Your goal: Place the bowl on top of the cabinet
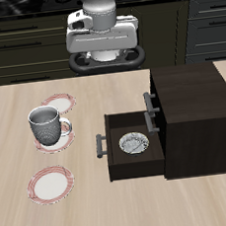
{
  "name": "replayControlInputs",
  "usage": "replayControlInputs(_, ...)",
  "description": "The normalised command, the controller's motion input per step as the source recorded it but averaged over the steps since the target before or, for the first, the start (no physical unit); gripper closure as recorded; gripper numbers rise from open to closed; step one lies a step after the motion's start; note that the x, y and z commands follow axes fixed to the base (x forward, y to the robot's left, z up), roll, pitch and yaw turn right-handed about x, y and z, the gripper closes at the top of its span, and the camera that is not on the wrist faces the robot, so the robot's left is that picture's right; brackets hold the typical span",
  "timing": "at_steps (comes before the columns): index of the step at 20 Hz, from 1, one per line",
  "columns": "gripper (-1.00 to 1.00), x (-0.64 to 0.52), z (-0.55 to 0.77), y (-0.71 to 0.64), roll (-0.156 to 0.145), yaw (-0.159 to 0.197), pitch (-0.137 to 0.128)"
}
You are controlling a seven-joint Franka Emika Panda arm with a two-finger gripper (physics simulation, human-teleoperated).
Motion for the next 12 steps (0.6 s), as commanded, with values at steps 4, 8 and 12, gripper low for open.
replayControlInputs(4,-1.0,0.28,-0.04,-0.01,-0.01,0.015,-0.007)
replayControlInputs(8,-1.0,0.24,-0.03,0.01,0.01,0.02,-0.011)
replayControlInputs(12,-1.0,0.22,-0.07,0.06,0.031,0.029,-0.013)
